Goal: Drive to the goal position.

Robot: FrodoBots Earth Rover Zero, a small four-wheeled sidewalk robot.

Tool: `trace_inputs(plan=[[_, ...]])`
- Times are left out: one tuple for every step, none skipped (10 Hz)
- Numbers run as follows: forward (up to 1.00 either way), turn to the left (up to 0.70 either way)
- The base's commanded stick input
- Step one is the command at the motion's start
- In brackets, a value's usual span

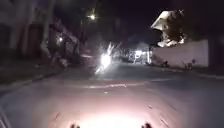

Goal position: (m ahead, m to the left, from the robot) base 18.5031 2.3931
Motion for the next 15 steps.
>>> trace_inputs(plan=[[0.70, 0.00], [0.70, 0.00], [0.70, 0.00], [0.70, 0.00], [0.70, 0.00], [0.70, 0.00], [0.70, 0.00], [0.70, 0.00], [0.70, 0.00], [0.70, 0.00], [0.70, 0.00], [0.70, 0.00], [0.70, 0.00], [0.70, 0.00], [0.70, 0.00]])
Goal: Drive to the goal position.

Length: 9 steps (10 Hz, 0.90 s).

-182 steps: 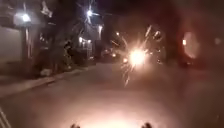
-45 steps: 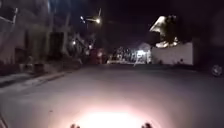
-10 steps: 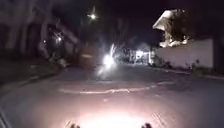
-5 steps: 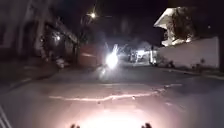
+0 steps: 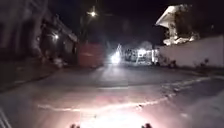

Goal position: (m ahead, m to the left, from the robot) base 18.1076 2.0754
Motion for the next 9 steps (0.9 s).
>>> trace_inputs(plan=[[0.70, 0.00], [0.70, 0.00], [0.70, 0.00], [0.70, 0.00], [0.70, 0.00], [0.70, 0.00], [0.70, 0.00], [0.70, 0.00], [0.70, 0.00]])
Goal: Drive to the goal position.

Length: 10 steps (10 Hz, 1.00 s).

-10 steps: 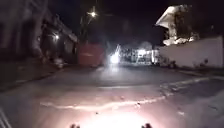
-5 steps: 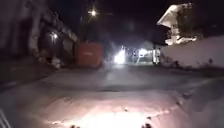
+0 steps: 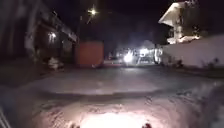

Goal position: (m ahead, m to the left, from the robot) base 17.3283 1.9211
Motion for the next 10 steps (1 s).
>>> trace_inputs(plan=[[0.70, 0.00], [0.70, 0.00], [0.70, 0.00], [0.70, 0.00], [0.70, 0.00], [0.70, 0.00], [0.70, 0.00], [0.70, 0.00], [0.70, 0.00], [0.70, 0.00]])
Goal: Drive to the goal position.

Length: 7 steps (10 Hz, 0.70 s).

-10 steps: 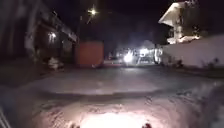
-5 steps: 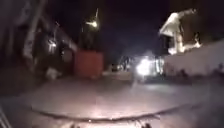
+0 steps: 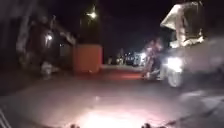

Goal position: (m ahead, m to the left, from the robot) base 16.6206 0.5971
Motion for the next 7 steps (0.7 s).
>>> trace_inputs(plan=[[0.70, 0.00], [0.70, 0.00], [0.70, -0.29], [0.70, -0.34], [0.70, -0.35], [0.70, -0.21], [0.70, -0.05]])
